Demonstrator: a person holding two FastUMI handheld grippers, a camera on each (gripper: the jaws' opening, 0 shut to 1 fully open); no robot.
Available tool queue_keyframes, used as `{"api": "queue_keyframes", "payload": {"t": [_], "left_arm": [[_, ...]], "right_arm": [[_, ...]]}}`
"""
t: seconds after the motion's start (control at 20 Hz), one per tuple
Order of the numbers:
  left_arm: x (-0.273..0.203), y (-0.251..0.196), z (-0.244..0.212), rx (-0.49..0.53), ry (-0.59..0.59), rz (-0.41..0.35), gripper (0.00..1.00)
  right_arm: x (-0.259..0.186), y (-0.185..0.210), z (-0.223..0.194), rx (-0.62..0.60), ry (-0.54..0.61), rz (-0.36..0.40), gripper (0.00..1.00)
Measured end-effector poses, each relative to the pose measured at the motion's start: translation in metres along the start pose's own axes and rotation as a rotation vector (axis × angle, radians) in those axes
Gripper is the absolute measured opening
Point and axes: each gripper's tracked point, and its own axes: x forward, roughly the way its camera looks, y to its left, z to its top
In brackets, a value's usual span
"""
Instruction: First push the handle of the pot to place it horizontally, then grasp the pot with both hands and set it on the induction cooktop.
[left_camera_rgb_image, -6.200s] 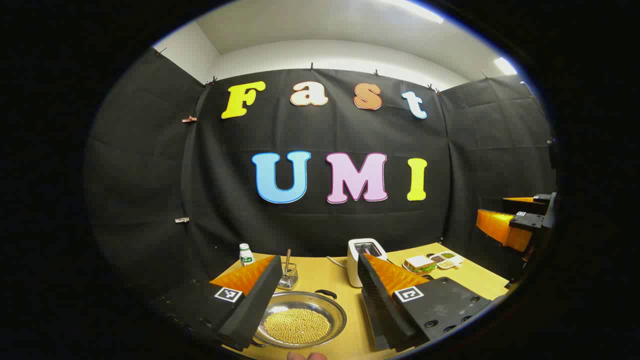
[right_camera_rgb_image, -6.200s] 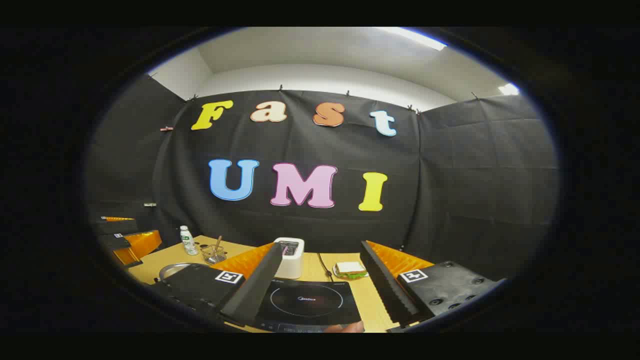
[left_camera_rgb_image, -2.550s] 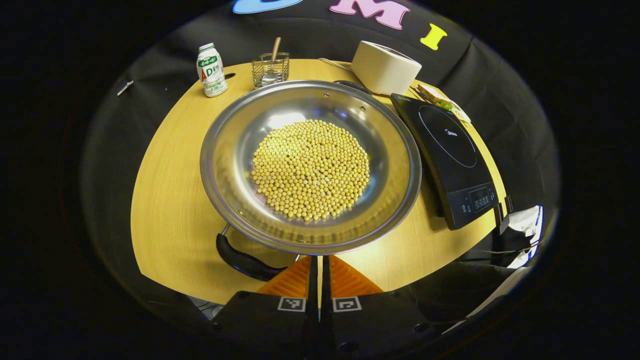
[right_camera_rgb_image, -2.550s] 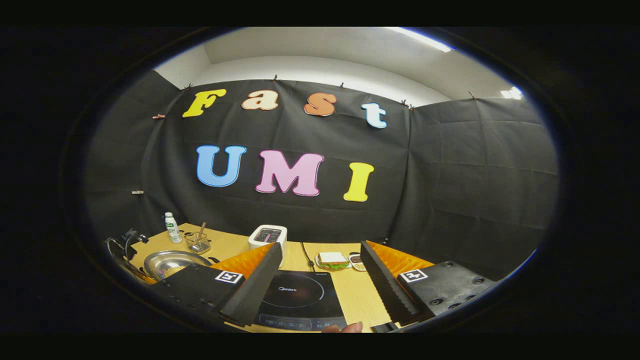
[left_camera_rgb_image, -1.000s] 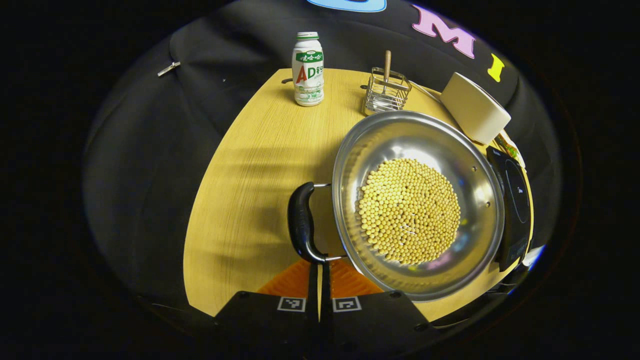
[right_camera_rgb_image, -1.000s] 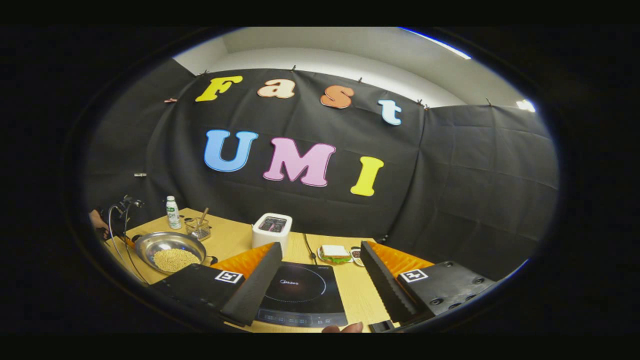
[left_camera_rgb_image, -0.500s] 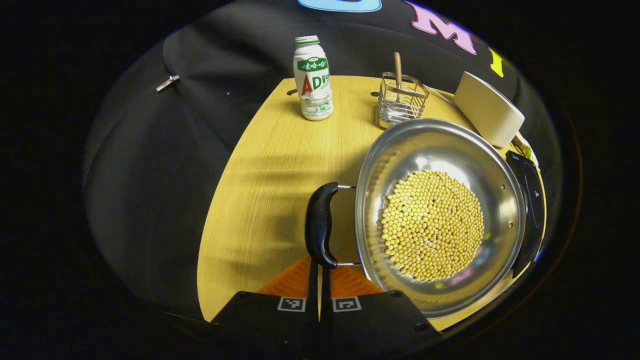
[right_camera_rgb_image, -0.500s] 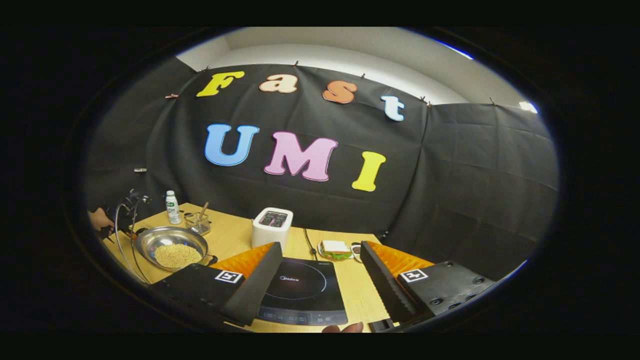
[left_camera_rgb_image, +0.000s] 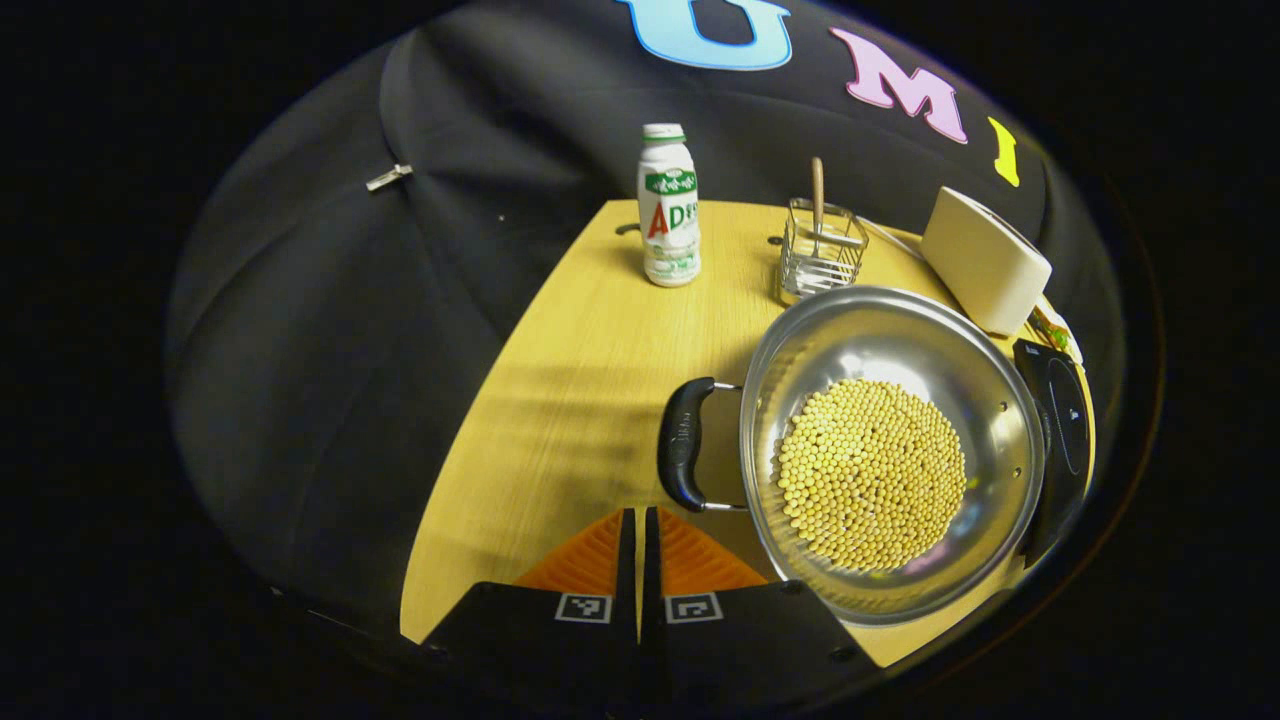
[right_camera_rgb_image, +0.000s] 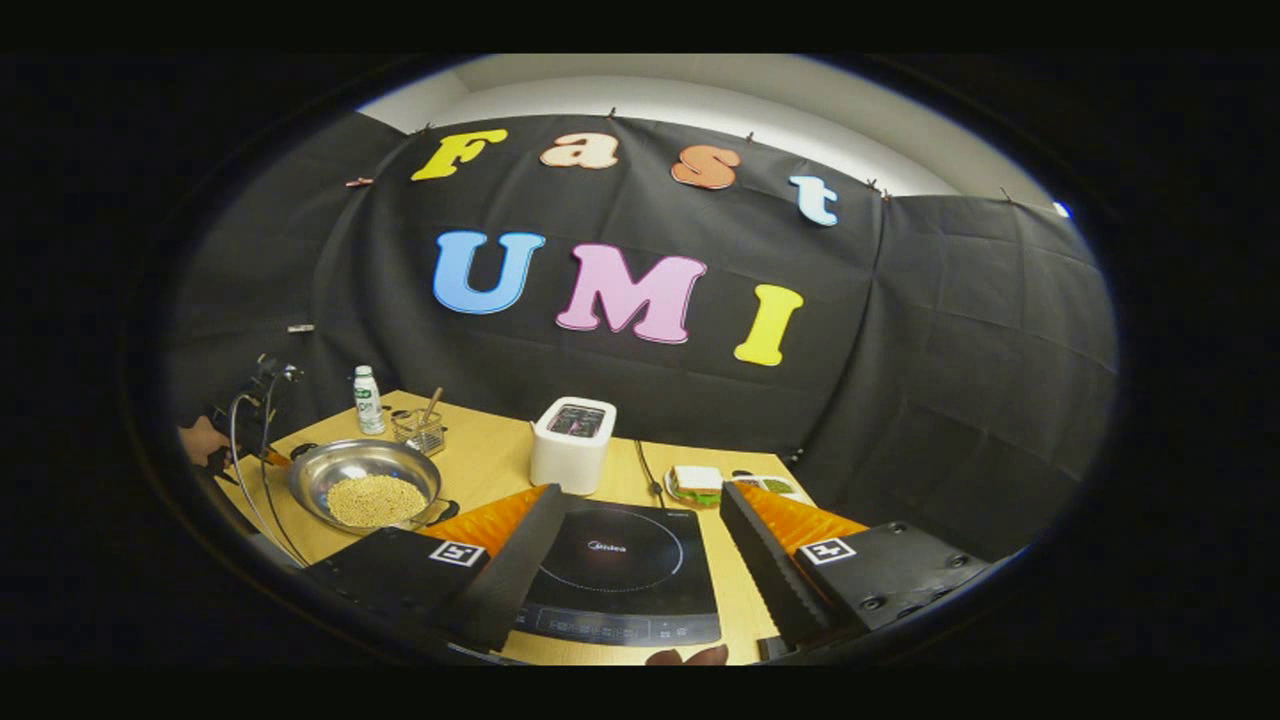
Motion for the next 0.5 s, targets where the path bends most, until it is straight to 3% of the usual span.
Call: {"api": "queue_keyframes", "payload": {"t": [0.35,0.4,0.45,0.5], "left_arm": [[-0.050,-0.001,0.026,-0.013,-0.206,-0.071,0.06],[-0.056,-0.007,0.033,-0.023,-0.235,-0.103,0.21],[-0.058,-0.012,0.038,-0.028,-0.257,-0.136,0.29],[-0.060,-0.018,0.041,-0.030,-0.271,-0.166,0.46]], "right_arm": [[0.028,0.043,-0.005,0.009,0.035,0.106,0.98],[0.032,0.052,-0.007,0.014,0.044,0.126,0.98],[0.036,0.062,-0.009,0.021,0.052,0.149,0.98],[0.041,0.074,-0.011,0.027,0.061,0.175,0.98]]}}
